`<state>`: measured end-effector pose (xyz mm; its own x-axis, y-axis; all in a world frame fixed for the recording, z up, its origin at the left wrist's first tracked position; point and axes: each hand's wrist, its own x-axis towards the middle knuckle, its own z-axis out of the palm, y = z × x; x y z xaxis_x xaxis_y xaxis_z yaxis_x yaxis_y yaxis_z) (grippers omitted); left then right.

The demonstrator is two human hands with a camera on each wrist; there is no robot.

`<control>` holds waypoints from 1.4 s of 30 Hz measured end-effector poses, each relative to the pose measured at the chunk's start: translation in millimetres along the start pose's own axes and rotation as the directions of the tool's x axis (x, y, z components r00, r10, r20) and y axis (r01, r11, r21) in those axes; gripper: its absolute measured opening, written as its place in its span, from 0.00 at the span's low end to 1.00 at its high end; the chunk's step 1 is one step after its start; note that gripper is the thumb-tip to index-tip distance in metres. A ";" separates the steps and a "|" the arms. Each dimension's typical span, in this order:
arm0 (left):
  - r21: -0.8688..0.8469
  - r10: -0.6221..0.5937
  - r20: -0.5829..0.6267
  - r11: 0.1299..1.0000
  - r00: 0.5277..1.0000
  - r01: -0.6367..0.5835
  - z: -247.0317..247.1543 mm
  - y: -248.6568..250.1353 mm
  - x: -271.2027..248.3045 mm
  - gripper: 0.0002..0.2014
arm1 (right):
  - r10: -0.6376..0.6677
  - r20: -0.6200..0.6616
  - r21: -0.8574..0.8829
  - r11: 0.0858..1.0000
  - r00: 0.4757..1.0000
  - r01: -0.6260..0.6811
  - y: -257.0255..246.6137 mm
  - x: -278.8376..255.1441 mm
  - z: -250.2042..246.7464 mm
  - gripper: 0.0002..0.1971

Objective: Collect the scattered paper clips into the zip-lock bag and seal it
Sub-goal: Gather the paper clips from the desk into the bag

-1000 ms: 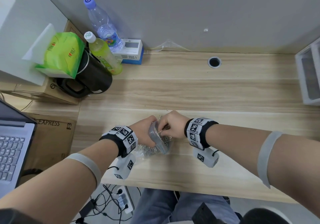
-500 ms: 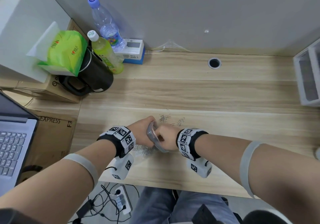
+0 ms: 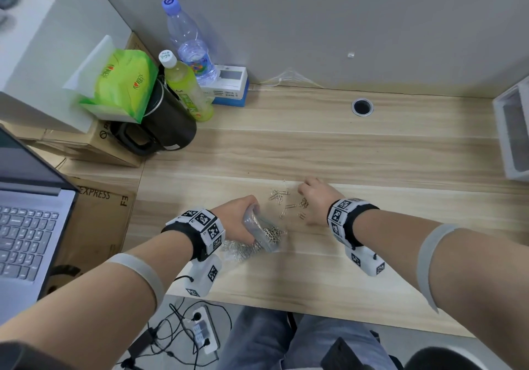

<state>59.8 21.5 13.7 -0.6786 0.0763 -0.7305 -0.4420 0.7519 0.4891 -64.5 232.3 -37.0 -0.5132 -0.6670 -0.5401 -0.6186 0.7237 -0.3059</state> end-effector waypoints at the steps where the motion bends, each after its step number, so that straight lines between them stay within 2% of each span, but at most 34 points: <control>1: -0.001 0.001 0.001 1.000 1.000 -0.001 0.8 -0.8 0.1 0.26 | -0.001 -0.008 0.016 1.000 1.000 0.002 0.6 0.5 3.8 0.29; 5: 0.000 -0.005 0.001 1.000 1.000 0.005 3.1 -3.4 2.0 0.26 | -0.019 -0.022 0.132 0.991 1.000 0.022 -3.3 3.3 9.0 0.15; 11: 0.011 -0.003 0.000 1.000 1.000 0.003 3.8 -3.1 4.7 0.26 | 0.029 -0.093 0.251 0.968 0.995 -0.005 -7.3 10.2 17.8 0.14; 13: 0.010 0.000 -0.001 1.000 1.000 0.000 3.8 -3.5 5.1 0.26 | 0.044 -0.111 0.296 0.955 0.993 -0.009 -11.0 12.0 16.9 0.17; 17: 0.001 0.008 -0.009 1.000 1.000 -0.008 5.1 -5.0 5.4 0.26 | 0.024 -0.080 0.366 0.931 0.997 0.007 -18.9 14.1 15.4 0.33; 21: -0.013 0.015 -0.017 1.000 1.000 -0.015 5.8 -6.3 5.8 0.25 | 0.010 -0.092 0.396 0.918 0.996 0.027 -21.8 19.8 12.0 0.36; 26: -0.045 0.014 -0.020 0.999 1.000 -0.015 6.3 -9.1 7.9 0.26 | 0.023 -0.138 0.215 0.977 0.990 0.008 -15.4 20.7 0.2 0.49; 29: -0.074 0.016 -0.021 0.997 1.000 -0.017 6.8 -9.8 9.3 0.25 | -0.055 -0.092 0.119 0.991 0.994 0.066 -18.0 23.8 0.2 0.52; 31: -0.097 0.018 -0.021 0.995 1.000 -0.020 6.5 -9.6 9.9 0.25 | -0.122 -0.061 0.065 0.990 0.991 0.126 -21.3 27.2 3.1 0.50; 36: -0.107 0.010 -0.015 0.994 1.000 -0.012 5.2 -9.3 11.4 0.26 | -0.244 -0.046 0.009 0.970 0.969 0.245 -25.7 31.0 5.7 0.36; 42: -0.114 -0.002 -0.002 0.993 1.000 0.001 2.6 -6.3 14.1 0.25 | -0.301 -0.062 0.030 0.953 0.952 0.303 -22.3 33.9 4.0 0.20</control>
<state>54.5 19.5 -0.9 -0.6790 0.0739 -0.7304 -0.5069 0.6725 0.5392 -65.7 194.3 -51.6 -0.3393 -0.8634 -0.3735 -0.7268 0.4927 -0.4786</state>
